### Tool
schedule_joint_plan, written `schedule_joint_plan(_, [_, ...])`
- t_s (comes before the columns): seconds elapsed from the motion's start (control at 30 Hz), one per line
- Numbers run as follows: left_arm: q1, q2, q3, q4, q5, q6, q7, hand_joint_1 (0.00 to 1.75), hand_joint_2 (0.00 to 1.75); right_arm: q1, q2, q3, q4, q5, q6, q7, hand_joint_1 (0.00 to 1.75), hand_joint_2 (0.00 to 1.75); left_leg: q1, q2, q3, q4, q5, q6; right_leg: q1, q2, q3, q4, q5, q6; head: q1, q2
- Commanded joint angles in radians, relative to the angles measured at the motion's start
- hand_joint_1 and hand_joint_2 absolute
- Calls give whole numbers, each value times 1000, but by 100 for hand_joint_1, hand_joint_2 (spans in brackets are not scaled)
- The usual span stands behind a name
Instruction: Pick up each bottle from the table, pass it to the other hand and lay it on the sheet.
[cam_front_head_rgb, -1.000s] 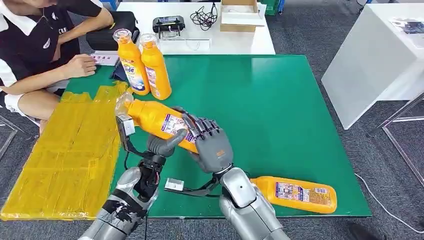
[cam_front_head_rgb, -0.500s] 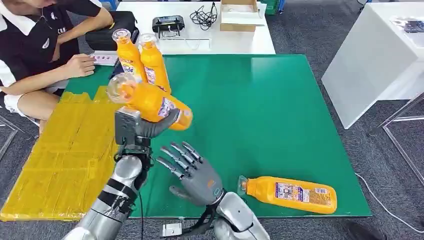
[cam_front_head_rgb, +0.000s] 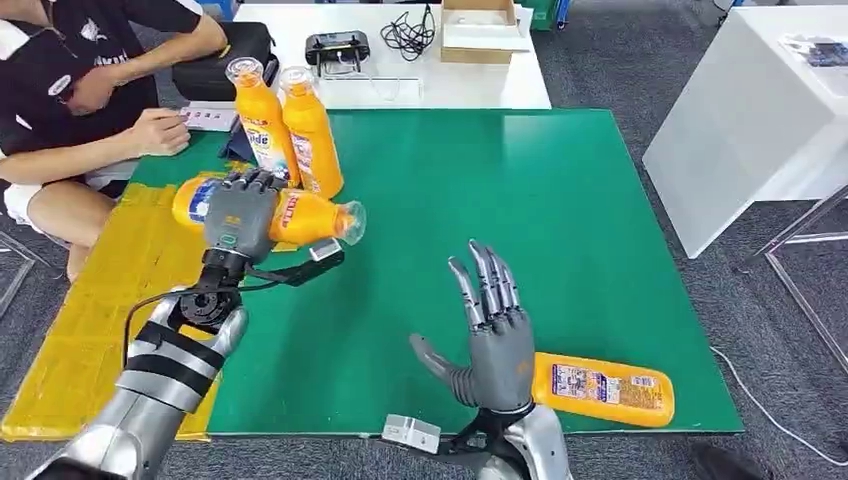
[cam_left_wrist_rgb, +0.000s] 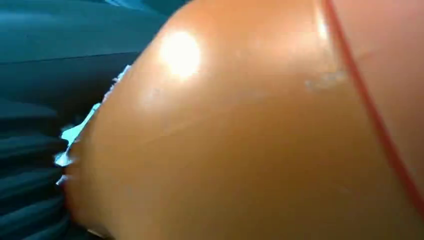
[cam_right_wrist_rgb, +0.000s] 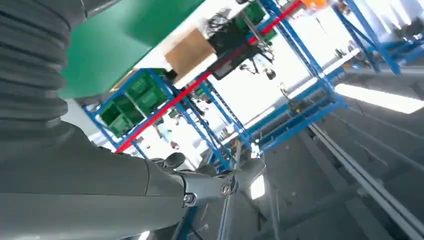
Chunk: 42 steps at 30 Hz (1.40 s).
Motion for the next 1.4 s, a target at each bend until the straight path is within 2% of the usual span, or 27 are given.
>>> schedule_joint_plan(0.03, [-121, 99, -235, 432, -23, -150, 173, 175, 175, 75, -144, -22, -80, 7, 171, 65, 0, 175, 0, -2, 5, -2, 0, 0, 0, -1, 5, -2, -1, 0, 0, 0])
schedule_joint_plan(0.07, [-124, 90, -231, 458, -23, -159, 191, 175, 175, 76, -147, -25, -72, 16, 183, 67, 0, 175, 0, -2, 8, -3, -1, -1, 0, -1, 9, -3, -2, 0, -1, 0])
schedule_joint_plan(0.13, [-120, 52, -191, 512, -23, -223, 228, 175, 175, 74, -156, -34, -67, 30, 273, 118, 0, 175, 0, -2, 4, -2, -1, 0, 0, -1, 4, -2, -1, 0, 0, 0])
schedule_joint_plan(0.27, [-119, 48, -195, 522, -23, -216, 235, 175, 175, 74, -157, -39, -61, 30, 271, 118, 0, 175, 0, -2, 6, -1, -1, 0, 0, -1, 7, -2, -2, 0, 0, 0])
schedule_joint_plan(0.33, [-109, 21, -140, 562, -14, -259, 251, 175, 175, 63, -171, -43, -25, 83, 375, 195, 0, 175, 0, -2, 3, -1, 0, 0, 0, -2, 4, -1, -1, 0, 0, 0])
schedule_joint_plan(0.37, [-102, 9, -113, 580, -7, -261, 235, 175, 175, 62, -179, -47, -9, 82, 392, 204, 0, 175, 1, -3, 5, -1, -1, 0, 0, -2, 7, -2, -2, 0, 0, 0])
schedule_joint_plan(0.4, [-102, 2, -95, 601, -13, -255, 230, 148, 175, 57, -182, -50, 15, 79, 404, 210, 0, 175, 1, -2, 4, -1, -1, 0, 0, -1, 5, -2, -1, 0, 0, 0])
schedule_joint_plan(0.43, [-93, -9, -65, 615, -3, -230, 218, 0, 175, 56, -199, -52, 40, 84, 445, 235, 0, 175, 0, -1, 7, -2, -1, 0, 0, 0, 8, -3, -1, 0, 0, 0])
schedule_joint_plan(0.5, [-84, -22, -28, 630, 21, -193, 182, 0, 175, 70, -223, -63, 56, 78, 449, 251, 0, 175, 0, 0, 5, -2, 0, 0, 0, 0, 6, -3, 0, 0, 0, 0])
schedule_joint_plan(0.6, [-75, -38, 32, 621, 40, -139, 141, 0, 175, 88, -261, -81, 52, 83, 456, 298, 0, 175, 0, -2, 10, -4, -1, 0, 0, -1, 12, -5, -1, 0, 0, 0])
schedule_joint_plan(0.7, [-74, -40, 43, 611, 48, -132, 132, 0, 175, 93, -275, -90, 48, 83, 458, 305, 0, 175, -1, -2, 8, -2, -1, 0, -1, -1, 9, -3, -1, 0, 0, 0])
schedule_joint_plan(0.83, [-35, -49, 106, 521, 101, -87, 46, 0, 175, 110, -314, -98, 31, 83, 495, 351, 0, 175, -1, -1, 9, -2, -1, 0, -1, 0, 11, -2, -1, 0, 0, 0])
schedule_joint_plan(0.93, [50, -50, 168, 355, 214, -23, -62, 0, 175, 170, -373, -136, -8, 84, 478, 384, 0, 175, -2, -3, 10, -2, 0, 0, -1, -2, 12, -2, -1, 0, -1, 0])
schedule_joint_plan(1.07, [68, -44, 170, 322, 216, -27, -60, 0, 175, 187, -382, -144, -29, 85, 474, 386, 0, 175, -1, -3, 10, -1, -1, 0, -1, -3, 12, -1, -2, 0, -1, 0])
schedule_joint_plan(1.17, [123, -55, 204, 205, 273, 27, -108, 0, 175, 203, -388, -159, -61, 84, 461, 400, 0, 175, -1, -1, 12, -1, -3, 0, -1, -1, 14, -2, -2, 0, 0, 0])
schedule_joint_plan(1.27, [203, -63, 219, 39, 325, 17, -136, 0, 175, 237, -407, -191, -98, 96, 466, 436, 0, 175, -2, -2, 9, -1, -2, 0, -2, -2, 10, -1, -1, 0, 0, 0])
schedule_joint_plan(1.4, [211, -63, 219, 22, 325, 9, -133, 0, 175, 239, -407, -194, -100, 96, 466, 435, 0, 175, -2, -3, 8, 0, -2, 0, -2, -3, 9, -1, -2, 0, 0, 0])
